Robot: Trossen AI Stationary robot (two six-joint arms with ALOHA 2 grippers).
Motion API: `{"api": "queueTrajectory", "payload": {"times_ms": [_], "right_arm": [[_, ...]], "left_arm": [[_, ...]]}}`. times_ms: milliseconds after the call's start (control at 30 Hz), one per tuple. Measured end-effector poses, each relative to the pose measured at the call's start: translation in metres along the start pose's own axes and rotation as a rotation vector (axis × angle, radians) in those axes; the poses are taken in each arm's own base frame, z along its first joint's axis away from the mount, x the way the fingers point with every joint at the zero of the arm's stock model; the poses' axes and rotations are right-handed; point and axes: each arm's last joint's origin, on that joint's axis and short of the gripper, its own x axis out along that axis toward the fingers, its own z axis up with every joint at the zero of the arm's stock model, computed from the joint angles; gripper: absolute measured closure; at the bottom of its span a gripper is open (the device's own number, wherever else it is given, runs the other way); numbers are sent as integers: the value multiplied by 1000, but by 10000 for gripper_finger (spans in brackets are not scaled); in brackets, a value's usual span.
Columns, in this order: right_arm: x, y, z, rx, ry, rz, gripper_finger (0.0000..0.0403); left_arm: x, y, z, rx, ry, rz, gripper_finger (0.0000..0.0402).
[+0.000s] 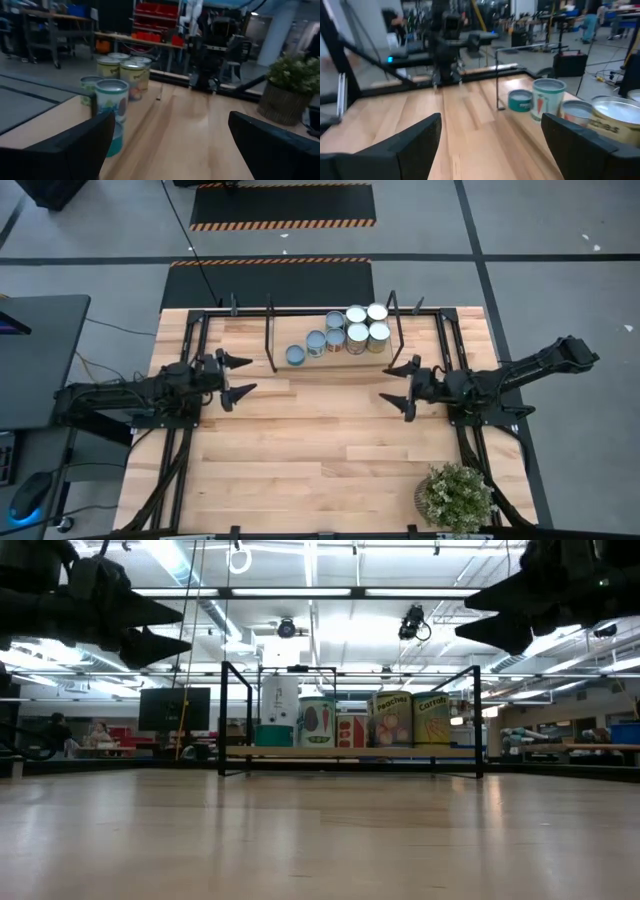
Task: Pick and place cans onto a shelf
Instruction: Return to Home Position
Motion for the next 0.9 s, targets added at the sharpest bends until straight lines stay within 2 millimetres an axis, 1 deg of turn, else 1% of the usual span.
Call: {"api": "queueTrajectory", "payload": {"times_ms": [167, 267, 300, 500, 600, 900], "right_arm": [[-12, -10, -12, 88, -77, -13, 53], [-19, -14, -23, 151, -125, 5, 53], [-20, -14, -25, 158, -121, 7, 53], [-22, -14, -21, 188, -154, -18, 53], [-22, -16, -20, 216, -176, -69, 53], [-22, -16, -20, 229, -180, -79, 53]], "left_arm": [[-5, 4, -7, 4, -50, 58, 5], [-8, 5, -5, 12, -78, 86, 5], [-9, 5, -5, 17, -84, 86, 5], [-16, 4, 2, -3, -167, 68, 5], [-18, 4, 5, -23, -202, 60, 5], [-16, 4, 2, -133, -172, 55, 5]]}}
